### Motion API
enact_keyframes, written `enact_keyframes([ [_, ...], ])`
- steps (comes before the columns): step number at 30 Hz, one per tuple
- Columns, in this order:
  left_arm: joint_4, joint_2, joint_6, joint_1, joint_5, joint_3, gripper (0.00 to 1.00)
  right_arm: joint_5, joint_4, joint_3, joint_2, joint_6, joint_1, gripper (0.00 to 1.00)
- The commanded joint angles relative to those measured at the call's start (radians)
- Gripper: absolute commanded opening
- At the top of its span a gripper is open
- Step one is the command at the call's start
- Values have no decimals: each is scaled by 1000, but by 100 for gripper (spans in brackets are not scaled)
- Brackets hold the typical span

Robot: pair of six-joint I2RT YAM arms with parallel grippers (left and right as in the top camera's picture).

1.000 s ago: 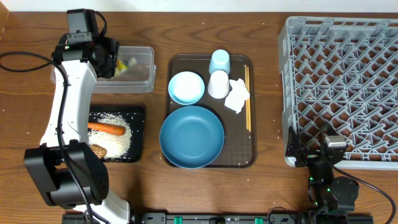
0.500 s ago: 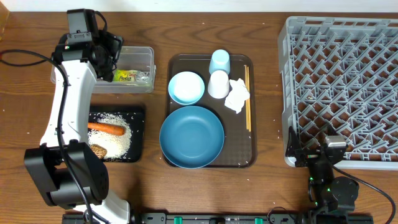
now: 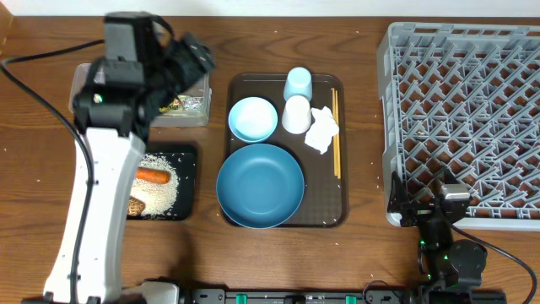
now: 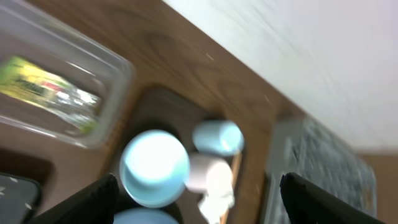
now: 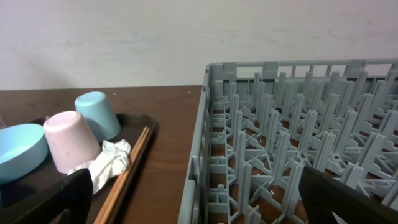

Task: Sort waste into correct bins and load items into the dishwasher rack
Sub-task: 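Reach the left gripper to the white tissue on the brown tray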

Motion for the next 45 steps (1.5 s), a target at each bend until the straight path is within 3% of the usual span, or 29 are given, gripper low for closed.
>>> enact_keyframes([
  [1, -42, 9, 61, -61, 5, -4, 85, 2, -2, -3, -5, -2, -18, 99],
  [4, -93, 20, 61, -113, 5, -4, 89, 2, -2, -3, -5, -2, -18, 99],
  [15, -270, 42, 62, -223, 5, -4, 91, 2, -2, -3, -5, -2, -18, 99],
  [21, -300, 43, 61, -305, -12, -6, 98, 2, -2, -3, -5, -2, -18, 99],
  [31, -195, 118, 69, -444, -85, -15, 98, 2, -2, -3, -5, -2, -18, 99],
  [45, 45, 380, 155, -494, -85, -15, 97, 2, -2, -3, -5, -2, -18, 99],
])
